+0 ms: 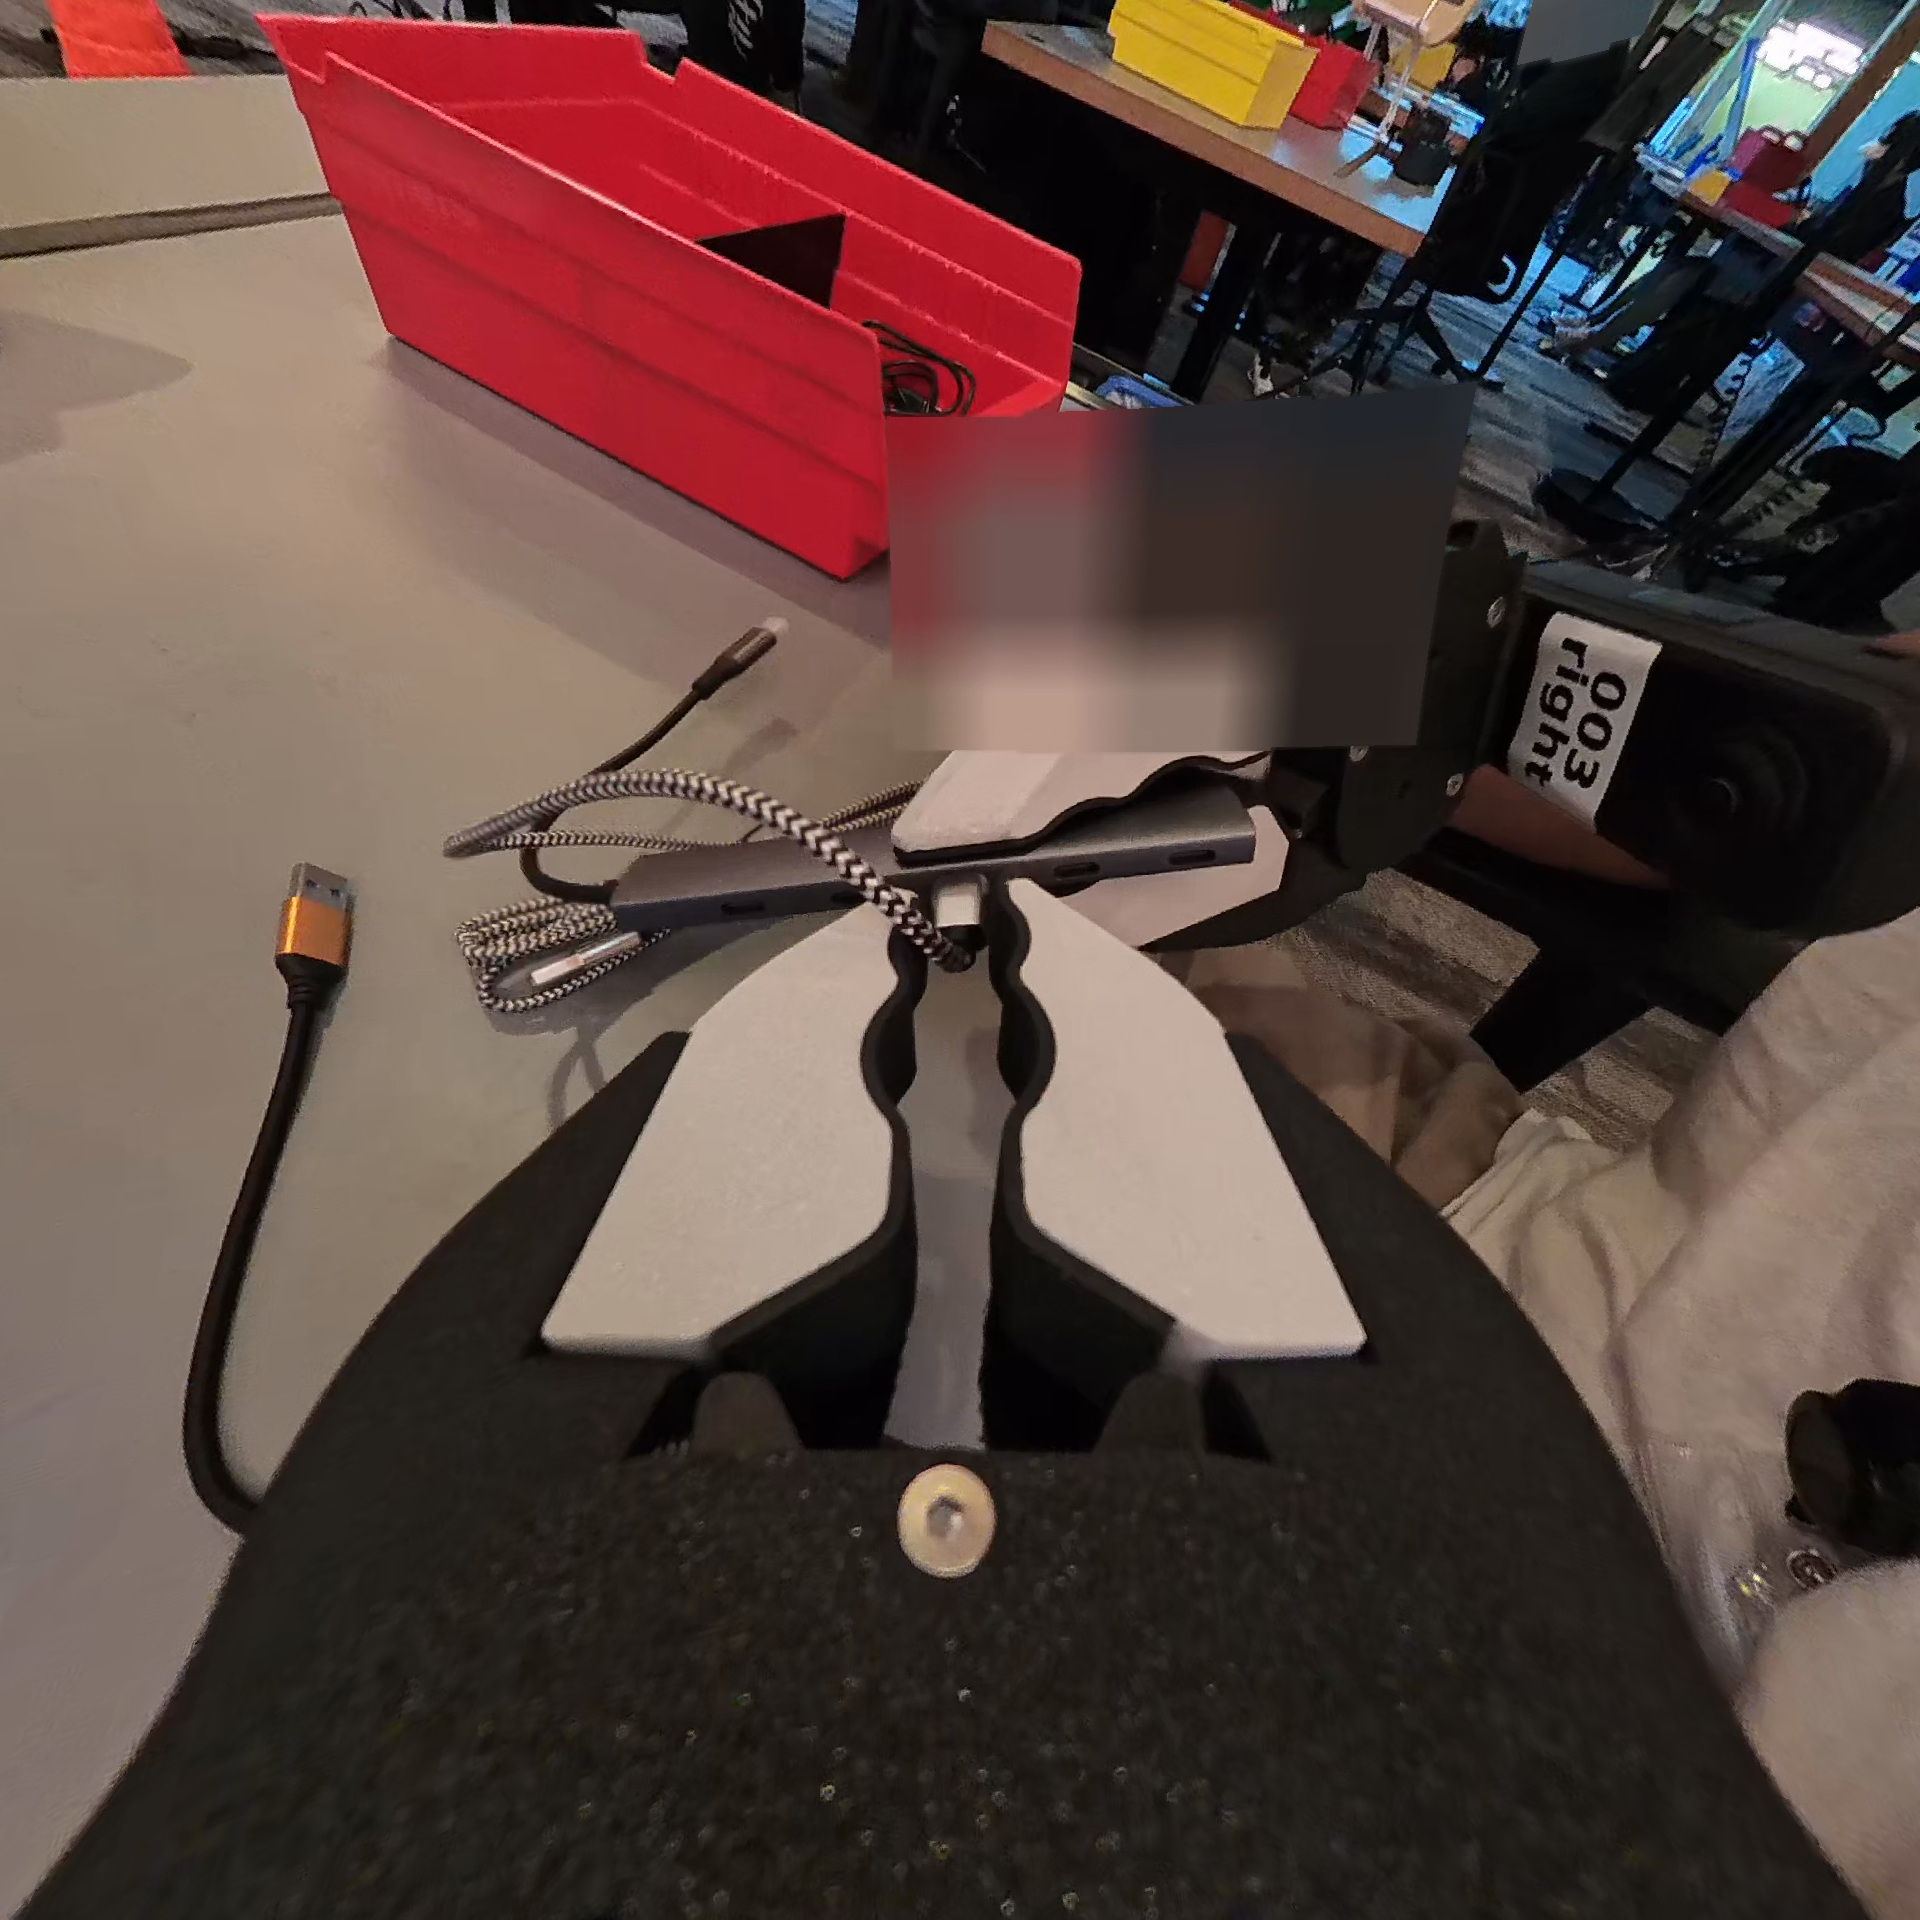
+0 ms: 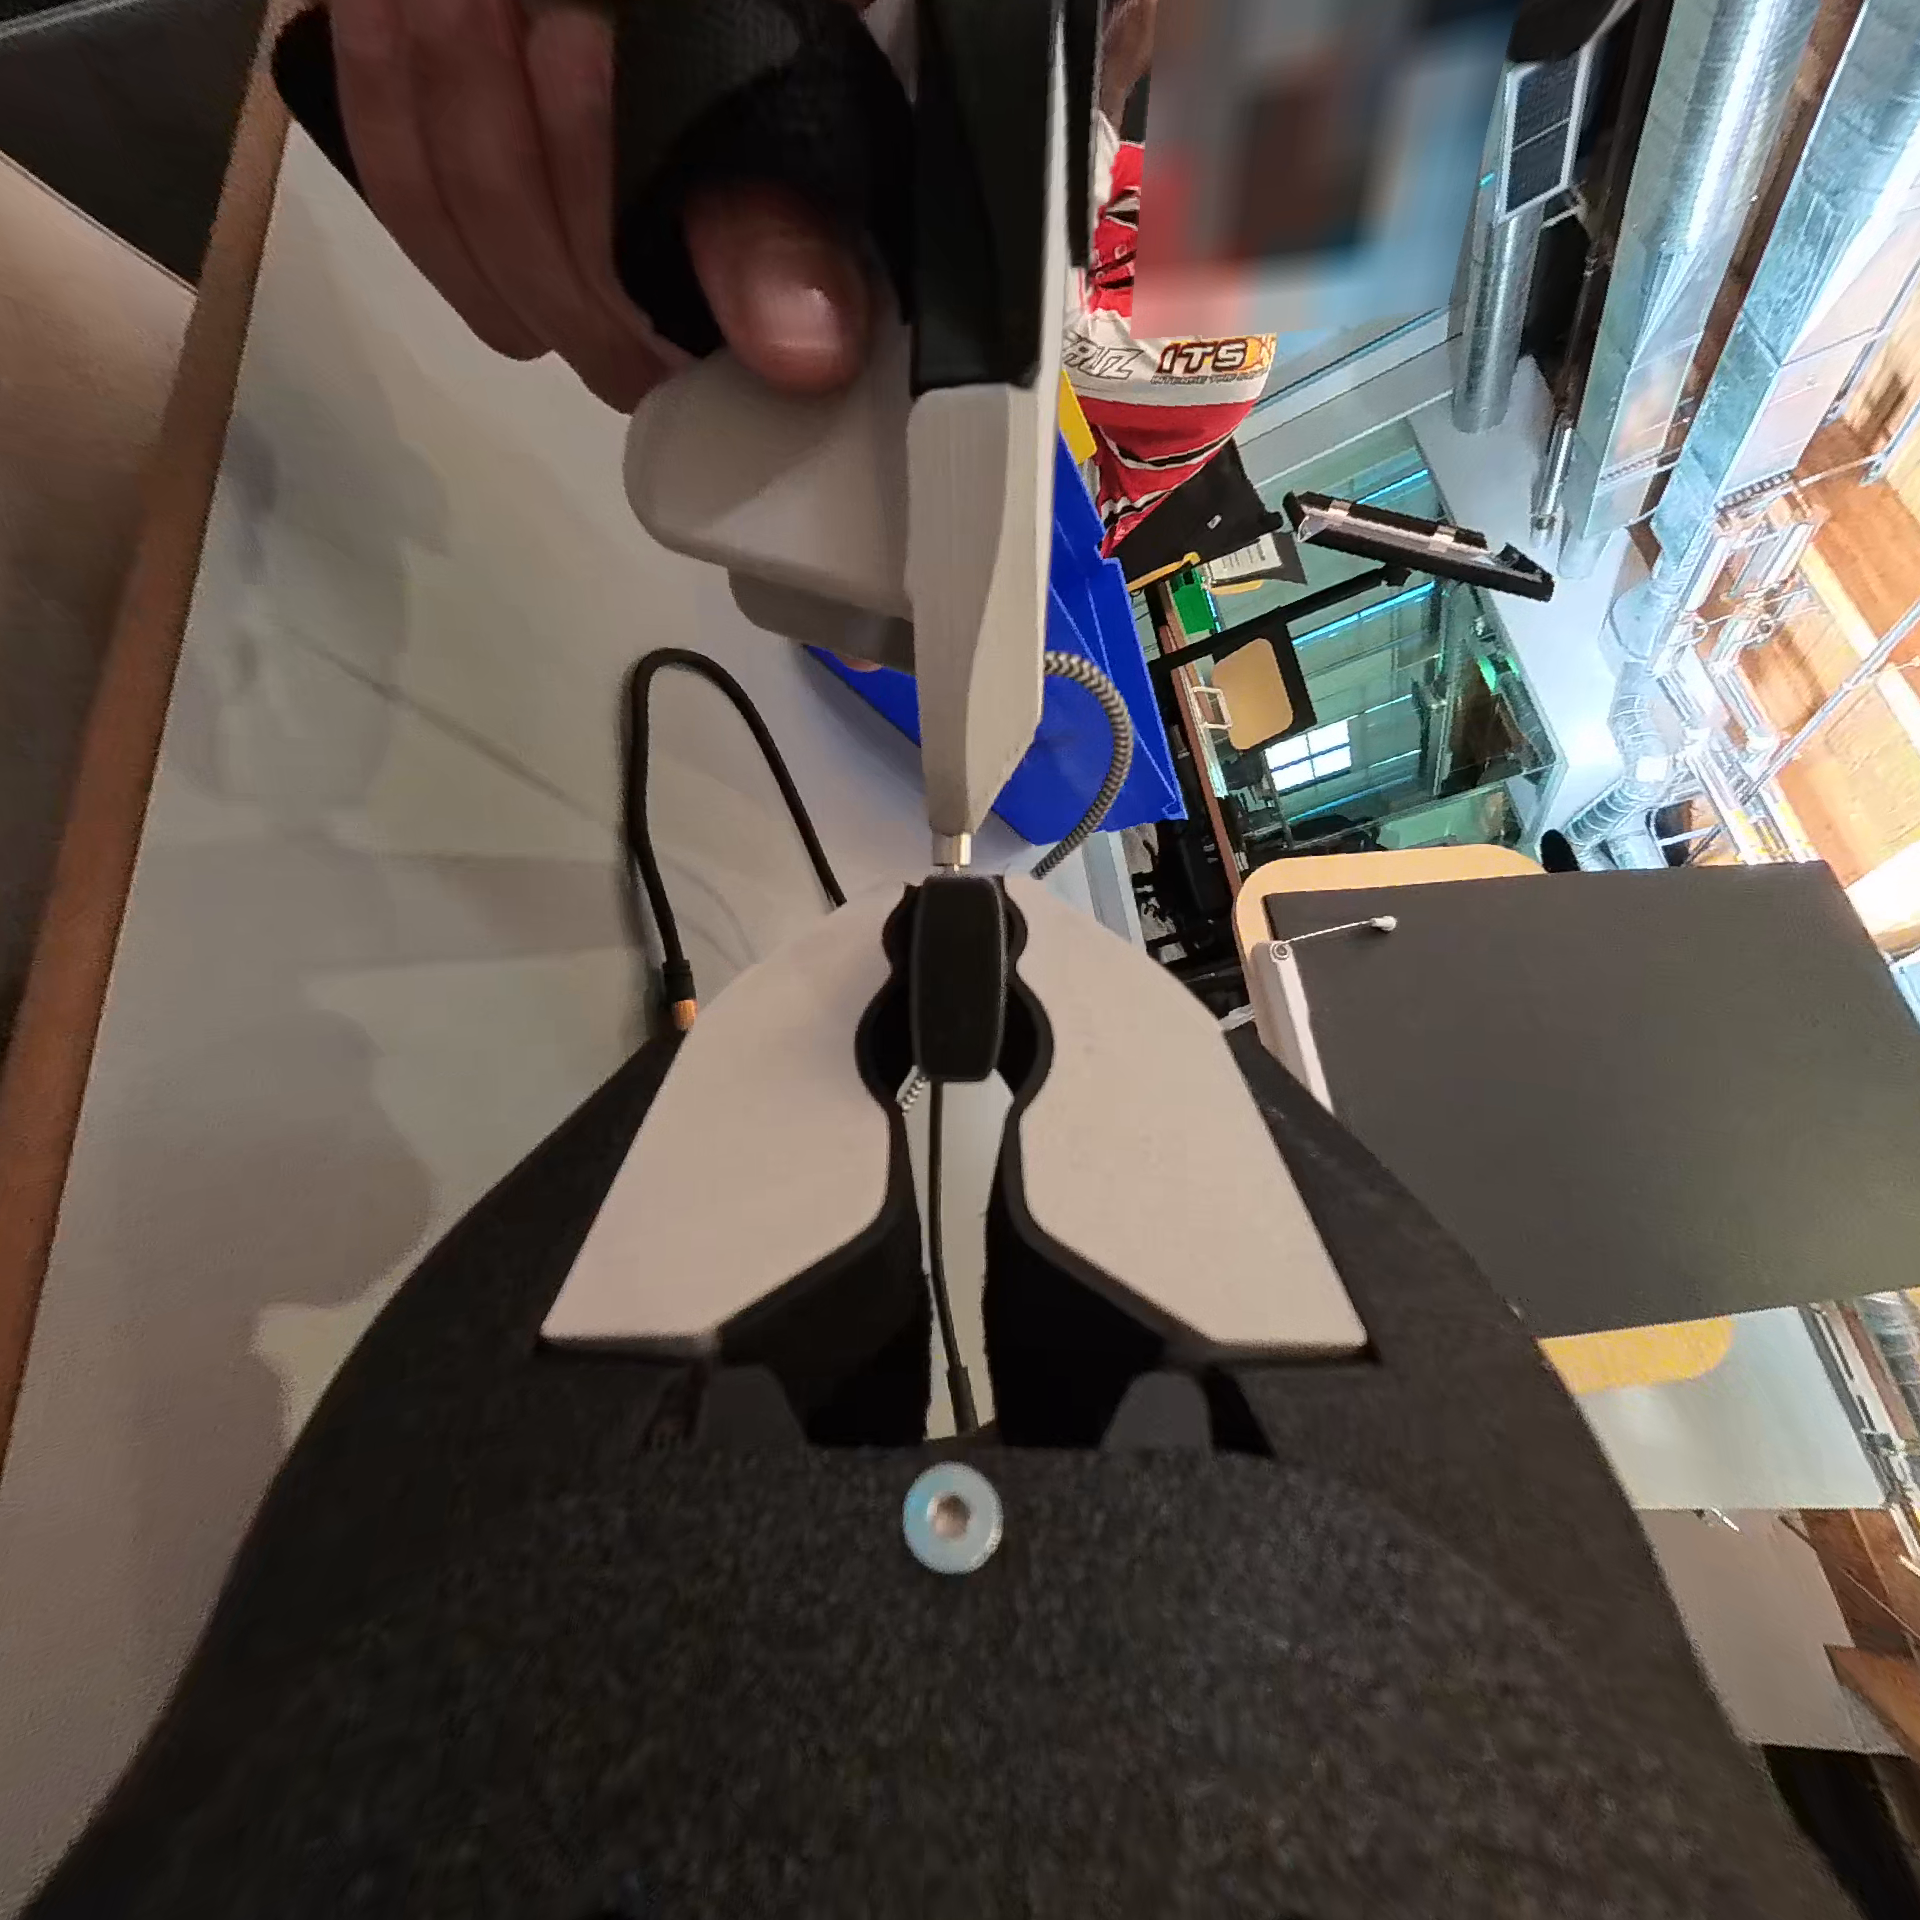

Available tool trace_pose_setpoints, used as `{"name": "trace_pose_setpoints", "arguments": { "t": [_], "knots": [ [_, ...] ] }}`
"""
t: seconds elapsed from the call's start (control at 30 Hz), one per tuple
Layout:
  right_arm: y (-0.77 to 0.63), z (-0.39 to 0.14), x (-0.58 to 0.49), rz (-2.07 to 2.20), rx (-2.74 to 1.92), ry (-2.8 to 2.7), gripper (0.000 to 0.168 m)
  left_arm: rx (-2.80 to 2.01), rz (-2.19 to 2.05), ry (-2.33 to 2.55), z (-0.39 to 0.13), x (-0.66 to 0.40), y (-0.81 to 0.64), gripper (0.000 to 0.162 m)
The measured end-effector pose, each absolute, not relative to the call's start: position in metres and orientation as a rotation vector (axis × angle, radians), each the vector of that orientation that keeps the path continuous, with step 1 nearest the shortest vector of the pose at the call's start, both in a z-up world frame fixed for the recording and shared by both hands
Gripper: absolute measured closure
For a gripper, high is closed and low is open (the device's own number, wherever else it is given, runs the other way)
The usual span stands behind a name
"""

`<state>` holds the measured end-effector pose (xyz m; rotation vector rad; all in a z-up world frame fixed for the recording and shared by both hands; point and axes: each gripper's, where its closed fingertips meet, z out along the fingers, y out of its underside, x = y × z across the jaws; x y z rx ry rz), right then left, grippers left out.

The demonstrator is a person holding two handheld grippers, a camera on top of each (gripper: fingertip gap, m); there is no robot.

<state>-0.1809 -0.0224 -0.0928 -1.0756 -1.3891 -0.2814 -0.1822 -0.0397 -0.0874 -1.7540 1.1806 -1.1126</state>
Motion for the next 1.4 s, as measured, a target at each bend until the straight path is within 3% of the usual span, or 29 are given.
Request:
{"name": "trace_pose_setpoints", "arguments": {
  "t": [0.4,0.47,0.6,0.7,0.93,1.03,1.23,1.4],
  "knots": [
    [-0.02,-0.097,-0.181,-0.246,-1.162,-1.376,0.156,-1.737,-1.046,1.164,-0.086,-0.187,-0.035,0.151],
    [0.008,-0.123,-0.133,-0.448,-1.327,-1.391,0.157,-1.711,-1.046,0.998,-0.061,-0.215,-0.009,0.151],
    [0.002,-0.074,-0.148,-0.261,-1.246,-1.212,0.158,-1.681,-1.021,1.035,-0.057,-0.215,-0.007,0.151],
    [0.006,-0.11,-0.144,-0.276,-1.313,-1.322,0.158,-1.701,-0.966,1.079,-0.064,-0.202,-0.01,0.151],
    [-0.015,-0.094,-0.127,0.201,-1.465,-1.299,0.158,-1.843,-0.669,0.867,-0.099,-0.245,0.042,0.151],
    [-0.04,-0.056,-0.109,0.582,-1.489,-1.224,0.158,-1.864,-0.611,0.799,-0.097,-0.267,0.06,0.151],
    [-0.048,0.079,-0.03,0.977,-1.176,-0.731,0.158,-1.892,-0.613,0.825,-0.111,-0.27,0.063,0.151],
    [-0.026,0.137,0.072,1.337,-0.835,-0.178,0.158,-1.898,-0.58,0.9,-0.118,-0.262,0.054,0.151]
  ]
}}
